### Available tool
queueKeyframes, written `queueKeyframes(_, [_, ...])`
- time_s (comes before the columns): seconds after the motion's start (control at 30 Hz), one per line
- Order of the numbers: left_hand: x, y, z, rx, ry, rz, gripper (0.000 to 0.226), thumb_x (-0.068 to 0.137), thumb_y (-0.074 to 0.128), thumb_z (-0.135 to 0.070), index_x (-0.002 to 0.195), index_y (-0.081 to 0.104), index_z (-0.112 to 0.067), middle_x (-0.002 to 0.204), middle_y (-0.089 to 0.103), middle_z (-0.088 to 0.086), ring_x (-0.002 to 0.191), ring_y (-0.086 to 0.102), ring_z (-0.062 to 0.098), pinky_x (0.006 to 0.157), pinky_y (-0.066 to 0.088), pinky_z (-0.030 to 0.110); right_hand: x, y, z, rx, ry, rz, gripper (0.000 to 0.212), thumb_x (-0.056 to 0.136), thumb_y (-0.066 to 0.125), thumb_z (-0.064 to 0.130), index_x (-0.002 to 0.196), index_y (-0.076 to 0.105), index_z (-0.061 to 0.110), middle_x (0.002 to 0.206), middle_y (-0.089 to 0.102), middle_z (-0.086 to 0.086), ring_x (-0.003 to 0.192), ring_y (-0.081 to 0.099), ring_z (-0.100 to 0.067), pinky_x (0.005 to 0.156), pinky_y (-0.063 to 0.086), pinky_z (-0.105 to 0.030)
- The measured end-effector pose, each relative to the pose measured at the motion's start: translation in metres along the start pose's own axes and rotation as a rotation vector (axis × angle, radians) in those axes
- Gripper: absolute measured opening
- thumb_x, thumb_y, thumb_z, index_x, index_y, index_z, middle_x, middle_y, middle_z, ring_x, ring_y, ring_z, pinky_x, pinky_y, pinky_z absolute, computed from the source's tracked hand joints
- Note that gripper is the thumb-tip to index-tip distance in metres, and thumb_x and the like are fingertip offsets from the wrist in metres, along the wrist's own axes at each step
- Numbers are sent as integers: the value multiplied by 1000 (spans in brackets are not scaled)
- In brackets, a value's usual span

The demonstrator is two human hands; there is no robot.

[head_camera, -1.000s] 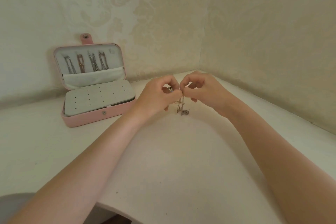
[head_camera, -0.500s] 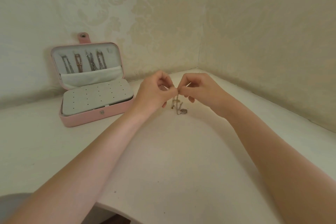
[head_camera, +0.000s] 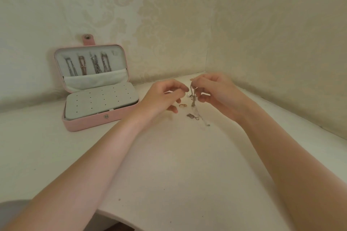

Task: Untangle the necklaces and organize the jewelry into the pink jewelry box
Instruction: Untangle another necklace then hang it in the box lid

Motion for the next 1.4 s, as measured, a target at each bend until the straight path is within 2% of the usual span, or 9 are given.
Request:
queueKeyframes(0.13, [-2, 0, -1, -21, 7, 44, 3, 85, 65, -13, 84, 68, -14, 67, 60, -11, 61, 53, 0, 53, 45, 16, -1, 3, 0, -95, -10, 29, 26, 87, 55, 1, 63, 60, 9, 61, 55, 6, 58, 44, -10, 53, 36, -20])
queueKeyframes(0.27, [-1, 3, 1, 25, 21, 33, 8, 85, 65, -11, 78, 66, -15, 61, 60, -15, 56, 52, -1, 53, 45, 16, -1, 3, 0, -109, 5, 40, 27, 87, 54, 1, 62, 58, 9, 60, 55, 7, 58, 45, -11, 53, 37, -20])
queueKeyframes(0.4, [0, -1, 0, -99, -6, 27, 11, 87, 62, -13, 77, 64, -16, 73, 59, -6, 64, 53, 4, 58, 46, 17, 0, 3, 0, -85, 46, 43, 20, 87, 51, 2, 67, 54, 7, 62, 53, 5, 59, 44, -13, 54, 36, -22])
queueKeyframes(0.6, [1, -2, -3, -329, -92, 50, 20, 89, 56, -11, 70, 62, -16, 72, 60, -3, 64, 55, 7, 60, 48, 17, -1, 3, -1, -92, 65, 75, 24, 87, 51, 1, 65, 51, 9, 63, 47, 1, 59, 44, -12, 56, 37, -22])
queueKeyframes(0.77, [2, 1, -4, -430, -233, 161, 20, 87, 50, -8, 69, 58, -12, 67, 61, -2, 57, 52, 8, 57, 46, 19, 0, 3, -3, -385, -1, -74, 20, 82, 56, 5, 64, 54, 13, 63, 51, 0, 54, 44, -10, 55, 36, -16])
queueKeyframes(0.9, [3, 2, 0, -393, -269, 136, 19, 86, 53, -9, 69, 61, -13, 71, 63, -2, 61, 54, 8, 58, 46, 20, 2, -2, 0, -154, -46, -186, 19, 84, 54, 4, 66, 57, 10, 67, 56, -1, 62, 49, -14, 61, 40, -24])
queueKeyframes(1.03, [5, 1, 4, -390, -300, 71, 10, 86, 56, -10, 78, 62, -10, 76, 65, 0, 64, 57, 9, 61, 50, 21, -1, -2, 4, 120, -25, -94, 26, 89, 47, 1, 65, 50, 10, 61, 57, -1, 56, 48, -11, 55, 39, -21])
queueKeyframes(1.2, [7, -5, 0, -669, -290, 45, 15, 89, 51, -12, 74, 55, -12, 73, 65, 1, 63, 62, 11, 64, 56, 24, -1, -1, 3, 118, 12, -53, 24, 89, 48, 3, 67, 46, 12, 52, 47, 3, 53, 41, -13, 54, 37, -23])
queueKeyframes(1.4, [6, -8, 0, -735, -251, 41, 13, 91, 50, -16, 78, 51, -15, 59, 51, -4, 55, 52, 10, 73, 52, 26, -1, 2, -2, 23, 65, 18, 26, 89, 51, 5, 65, 48, 13, 52, 48, 3, 53, 40, -13, 54, 35, -24])
Point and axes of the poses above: each hand's wrist, its own x-axis towards the middle knuckle, its own y-axis out of the palm, z = x × y, the point moved 1 cm from there along x, towards the middle knuckle
